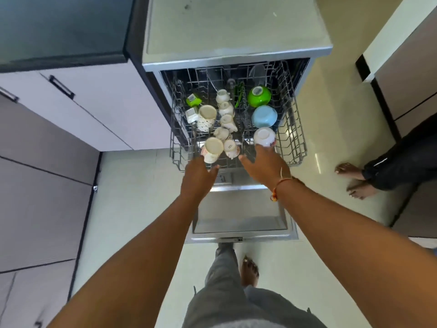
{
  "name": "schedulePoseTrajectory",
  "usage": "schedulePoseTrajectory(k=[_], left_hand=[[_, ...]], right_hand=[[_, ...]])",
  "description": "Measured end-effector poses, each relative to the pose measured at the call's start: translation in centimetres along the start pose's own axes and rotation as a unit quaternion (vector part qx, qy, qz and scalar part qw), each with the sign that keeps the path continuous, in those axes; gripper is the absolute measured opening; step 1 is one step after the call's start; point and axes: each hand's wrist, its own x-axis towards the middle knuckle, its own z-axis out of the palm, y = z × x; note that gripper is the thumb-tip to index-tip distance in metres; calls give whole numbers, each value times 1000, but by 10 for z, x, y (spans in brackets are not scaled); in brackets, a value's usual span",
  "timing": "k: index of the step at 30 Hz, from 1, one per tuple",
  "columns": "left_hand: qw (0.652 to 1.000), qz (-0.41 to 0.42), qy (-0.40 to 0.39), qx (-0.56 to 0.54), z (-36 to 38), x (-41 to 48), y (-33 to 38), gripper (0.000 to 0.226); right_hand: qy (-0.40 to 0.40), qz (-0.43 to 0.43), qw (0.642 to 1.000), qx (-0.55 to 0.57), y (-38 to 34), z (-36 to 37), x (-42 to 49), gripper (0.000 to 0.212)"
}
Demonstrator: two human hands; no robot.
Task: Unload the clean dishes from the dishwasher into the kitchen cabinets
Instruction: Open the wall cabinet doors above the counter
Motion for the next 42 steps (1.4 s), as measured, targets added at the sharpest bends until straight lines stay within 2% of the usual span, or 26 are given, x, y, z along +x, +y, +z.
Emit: schedulePoseTrajectory(k=[3,5,10,13,19,28,36,42], left_hand=[[975,105,40,192,-40,-19,6,74],[952,133,51,270,-72,-35,9,91],[924,141,77,347,-155,-63,0,99],[908,132,121,378,-209,-68,-14,99],[879,103,238,401,-340,-71,-46,103],[831,83,346,428,-549,-83,-117,102],[806,88,408,419,-659,-70,-136,99],[822,99,437,353,-696,-31,-131,94]], right_hand=[[51,-89,985,-137,-25,-27,-23,80],[75,-125,970,-195,-46,-42,-36,89],[109,-208,940,-248,-110,-65,-60,97],[136,-258,921,-257,-165,-74,-71,99],[223,-330,881,-256,-296,-91,-87,96],[339,-353,849,-200,-505,-115,-105,93],[402,-370,816,-188,-629,-148,-114,91],[433,-366,805,-173,-690,-172,-84,89]])
